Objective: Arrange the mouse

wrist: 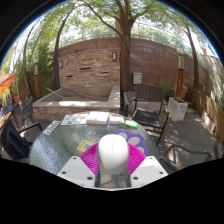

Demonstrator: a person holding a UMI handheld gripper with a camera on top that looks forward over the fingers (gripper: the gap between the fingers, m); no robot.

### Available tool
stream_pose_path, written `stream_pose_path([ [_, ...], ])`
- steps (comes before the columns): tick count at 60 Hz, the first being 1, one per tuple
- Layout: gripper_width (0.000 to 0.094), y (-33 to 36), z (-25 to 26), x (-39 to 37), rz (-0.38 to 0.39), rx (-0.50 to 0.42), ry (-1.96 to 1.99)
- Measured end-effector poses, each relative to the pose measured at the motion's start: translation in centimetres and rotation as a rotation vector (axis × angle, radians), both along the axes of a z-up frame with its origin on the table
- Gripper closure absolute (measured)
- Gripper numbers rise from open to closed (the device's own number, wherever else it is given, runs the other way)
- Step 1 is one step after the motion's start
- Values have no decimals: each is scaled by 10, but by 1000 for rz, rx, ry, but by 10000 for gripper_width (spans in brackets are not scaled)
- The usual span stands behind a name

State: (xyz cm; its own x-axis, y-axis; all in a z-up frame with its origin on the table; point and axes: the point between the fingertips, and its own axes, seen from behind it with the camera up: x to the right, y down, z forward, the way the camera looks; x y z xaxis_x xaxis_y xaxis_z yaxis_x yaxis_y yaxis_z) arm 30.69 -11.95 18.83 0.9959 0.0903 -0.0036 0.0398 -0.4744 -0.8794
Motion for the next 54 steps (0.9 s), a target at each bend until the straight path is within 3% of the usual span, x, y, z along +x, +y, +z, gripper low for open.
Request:
stream_pose_path([
  [5, 596, 56, 33, 5, -5, 67, 27],
  [11, 590, 124, 18, 14, -16, 66, 50],
  [22, 597, 187, -126, 33, -55, -126, 47],
  [27, 589, 192, -166, 38, -56, -193, 41],
  [39, 389, 186, -196, 43, -46, -248, 27],
  [44, 71, 181, -181, 42, -25, -240, 6],
  [47, 110, 175, -168, 46, -31, -226, -21],
  [54, 81, 145, -122, 42, -59, -195, -33],
])
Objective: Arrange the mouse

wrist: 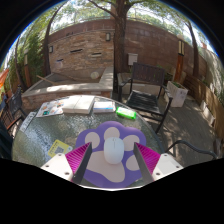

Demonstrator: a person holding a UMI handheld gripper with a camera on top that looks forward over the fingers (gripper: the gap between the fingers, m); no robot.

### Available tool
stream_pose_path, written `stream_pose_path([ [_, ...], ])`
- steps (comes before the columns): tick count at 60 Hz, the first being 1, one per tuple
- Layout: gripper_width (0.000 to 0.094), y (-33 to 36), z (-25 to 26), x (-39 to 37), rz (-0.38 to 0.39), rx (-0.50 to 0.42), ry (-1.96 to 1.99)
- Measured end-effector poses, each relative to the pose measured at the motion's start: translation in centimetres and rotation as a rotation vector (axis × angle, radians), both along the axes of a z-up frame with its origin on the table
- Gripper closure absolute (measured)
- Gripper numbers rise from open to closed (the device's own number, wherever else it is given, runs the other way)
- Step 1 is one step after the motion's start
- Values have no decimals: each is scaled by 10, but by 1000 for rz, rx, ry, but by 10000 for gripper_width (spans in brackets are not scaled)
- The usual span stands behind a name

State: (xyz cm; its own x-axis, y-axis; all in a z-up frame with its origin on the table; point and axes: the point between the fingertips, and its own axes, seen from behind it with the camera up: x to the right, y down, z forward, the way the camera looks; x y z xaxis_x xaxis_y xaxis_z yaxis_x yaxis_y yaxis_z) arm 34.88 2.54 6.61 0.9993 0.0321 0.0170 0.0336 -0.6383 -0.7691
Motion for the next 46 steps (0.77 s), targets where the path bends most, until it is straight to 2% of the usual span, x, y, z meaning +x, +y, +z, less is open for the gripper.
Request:
stream_pose_path([
  [8, 80, -54, 54, -14, -30, 48, -12],
  [19, 79, -143, 103, -37, -73, 89, -30],
  [31, 93, -220, 122, -60, -90, 98, -47],
  [46, 88, -242, 133, -64, -115, 113, -55],
])
